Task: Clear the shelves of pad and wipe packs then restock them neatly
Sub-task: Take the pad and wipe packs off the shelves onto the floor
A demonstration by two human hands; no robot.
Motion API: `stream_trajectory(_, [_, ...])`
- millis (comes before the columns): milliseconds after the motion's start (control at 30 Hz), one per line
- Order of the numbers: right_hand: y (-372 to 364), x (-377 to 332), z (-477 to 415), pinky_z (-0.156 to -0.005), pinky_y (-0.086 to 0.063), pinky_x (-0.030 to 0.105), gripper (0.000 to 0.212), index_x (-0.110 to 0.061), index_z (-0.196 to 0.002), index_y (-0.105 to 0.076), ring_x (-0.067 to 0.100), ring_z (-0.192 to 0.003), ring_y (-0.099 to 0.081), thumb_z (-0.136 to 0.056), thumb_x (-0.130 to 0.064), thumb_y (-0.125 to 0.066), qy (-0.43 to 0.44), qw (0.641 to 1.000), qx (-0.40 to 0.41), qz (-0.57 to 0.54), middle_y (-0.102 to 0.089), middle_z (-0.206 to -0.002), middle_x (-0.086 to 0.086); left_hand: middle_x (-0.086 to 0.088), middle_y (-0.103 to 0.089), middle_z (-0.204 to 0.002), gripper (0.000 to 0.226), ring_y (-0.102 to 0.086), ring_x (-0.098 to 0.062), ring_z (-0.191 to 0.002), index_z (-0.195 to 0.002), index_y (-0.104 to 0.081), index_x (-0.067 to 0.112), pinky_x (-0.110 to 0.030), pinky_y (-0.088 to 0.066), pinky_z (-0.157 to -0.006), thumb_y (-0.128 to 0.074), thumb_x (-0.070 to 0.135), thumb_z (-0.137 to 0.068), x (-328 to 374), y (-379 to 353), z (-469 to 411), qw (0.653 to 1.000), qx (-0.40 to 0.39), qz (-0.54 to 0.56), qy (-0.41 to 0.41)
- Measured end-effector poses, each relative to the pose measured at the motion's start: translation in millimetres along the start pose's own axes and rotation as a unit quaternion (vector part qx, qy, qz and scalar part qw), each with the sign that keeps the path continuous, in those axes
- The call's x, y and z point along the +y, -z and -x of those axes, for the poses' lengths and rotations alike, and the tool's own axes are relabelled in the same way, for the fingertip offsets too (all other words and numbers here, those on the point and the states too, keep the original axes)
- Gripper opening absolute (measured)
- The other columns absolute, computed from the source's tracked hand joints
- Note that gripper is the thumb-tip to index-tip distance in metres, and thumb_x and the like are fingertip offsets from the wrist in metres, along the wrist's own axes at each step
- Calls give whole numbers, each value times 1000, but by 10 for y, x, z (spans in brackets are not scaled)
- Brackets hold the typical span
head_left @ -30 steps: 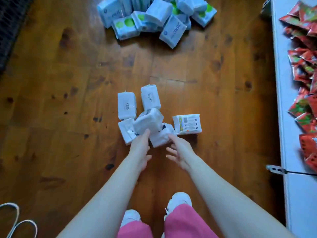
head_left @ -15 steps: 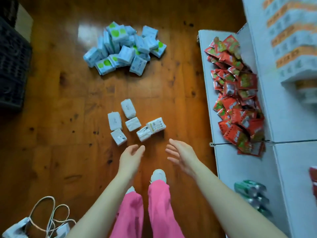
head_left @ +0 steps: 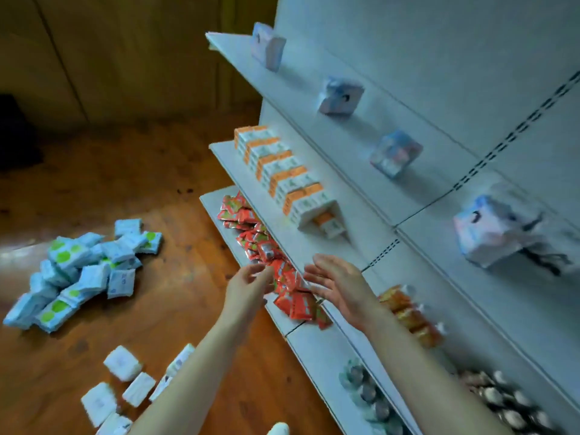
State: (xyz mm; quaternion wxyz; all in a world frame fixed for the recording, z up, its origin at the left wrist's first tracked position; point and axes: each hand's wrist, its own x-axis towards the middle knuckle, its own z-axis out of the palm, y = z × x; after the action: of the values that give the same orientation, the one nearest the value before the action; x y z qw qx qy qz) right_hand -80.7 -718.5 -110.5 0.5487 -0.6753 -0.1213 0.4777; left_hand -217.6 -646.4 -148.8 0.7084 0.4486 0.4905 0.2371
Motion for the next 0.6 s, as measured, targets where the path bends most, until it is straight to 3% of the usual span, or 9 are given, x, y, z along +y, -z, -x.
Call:
stream_trajectory(167, [948,-831,4,-74,-47,27,5,-18,-88,-57,16,-81,-63,-91,-13,-57,109,992,69,7,-64,-87,6,-6,-63,-88,18,-62,-13,-76,-110,-56,11,-26,-42,-64,-53,19,-95,634,-1208,-45,992,-104,-23,-62])
stream_trajectory(333, [1755,-1316,-29,-73,-47,25,8,-18,-88,-56,13,-79,-61,-90,-11,-59,185,969,161,22,-62,-83,2,-3,-64,-84,6,-63,-14,-77,-90,-58,21,-29,-45,-70,-54,21,-94,982,-2040,-77,980,-171,-36,-96])
stream_trajectory(433, [2236,-1437,-50,-64,-45,23,6,-14,-89,-59,12,-71,-58,-88,-9,-62,211,944,254,19,-61,-79,3,-4,-64,-86,7,-63,-18,-80,-88,-57,22,-31,-46,-74,-54,20,-94,1068,-2357,-102,973,-203,-57,-99])
stream_trajectory(533, [2702,-1442,-24,-67,-51,34,10,-15,-81,-59,17,-69,-59,-86,-8,-64,213,917,338,21,-62,-79,7,-5,-63,-86,9,-63,-18,-81,-86,-57,22,-34,-46,-78,-54,19,-94,1139,-2643,-151,964,-230,-80,-102])
stream_trajectory(600, [2933,-1368,-14,-65,-51,29,9,-15,-80,-59,17,-70,-58,-87,-9,-63,203,902,380,30,-61,-78,6,-3,-63,-84,10,-62,-16,-80,-86,-56,22,-32,-45,-76,-53,19,-95,1199,-2827,-195,955,-256,-99,-109])
